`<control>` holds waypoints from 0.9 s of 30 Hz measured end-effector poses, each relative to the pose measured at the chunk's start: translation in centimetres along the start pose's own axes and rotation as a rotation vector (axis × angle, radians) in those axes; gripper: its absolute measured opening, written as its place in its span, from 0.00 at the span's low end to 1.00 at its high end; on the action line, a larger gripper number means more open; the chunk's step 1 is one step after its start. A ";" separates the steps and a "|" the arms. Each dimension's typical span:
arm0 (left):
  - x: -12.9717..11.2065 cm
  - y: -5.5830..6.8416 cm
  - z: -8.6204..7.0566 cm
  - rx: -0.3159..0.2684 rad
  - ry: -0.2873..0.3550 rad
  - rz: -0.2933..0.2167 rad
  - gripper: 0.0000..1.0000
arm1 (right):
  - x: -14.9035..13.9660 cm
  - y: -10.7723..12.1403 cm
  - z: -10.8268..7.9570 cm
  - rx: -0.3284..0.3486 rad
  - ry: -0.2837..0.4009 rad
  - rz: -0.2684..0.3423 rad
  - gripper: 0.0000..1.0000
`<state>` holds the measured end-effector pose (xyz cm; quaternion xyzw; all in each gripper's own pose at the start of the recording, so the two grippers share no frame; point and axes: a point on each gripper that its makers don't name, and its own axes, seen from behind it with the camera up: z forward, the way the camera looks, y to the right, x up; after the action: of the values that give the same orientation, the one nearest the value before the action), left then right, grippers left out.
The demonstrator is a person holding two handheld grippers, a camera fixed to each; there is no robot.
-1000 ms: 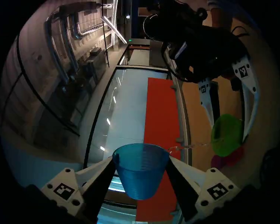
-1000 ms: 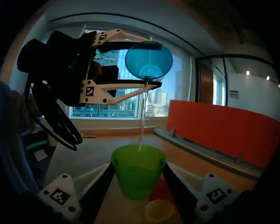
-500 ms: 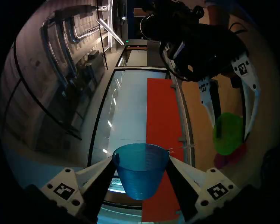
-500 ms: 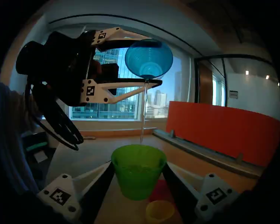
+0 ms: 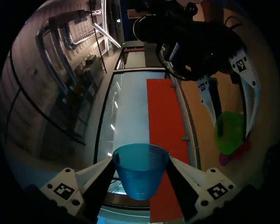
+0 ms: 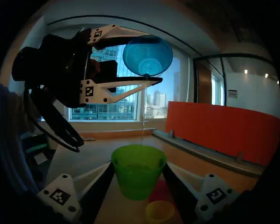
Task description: Pour water
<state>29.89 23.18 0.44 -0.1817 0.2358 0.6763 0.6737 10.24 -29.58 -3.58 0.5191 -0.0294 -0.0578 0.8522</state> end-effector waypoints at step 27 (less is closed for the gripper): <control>-1.0 0.9 0.6 -0.021 -0.017 -0.194 0.87 | 0.6 0.4 0.0 -0.013 0.012 0.004 0.89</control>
<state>29.03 22.77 1.58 -0.2050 0.2046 0.6120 0.7360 10.82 -29.45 -3.23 0.5141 -0.0248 -0.0531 0.8557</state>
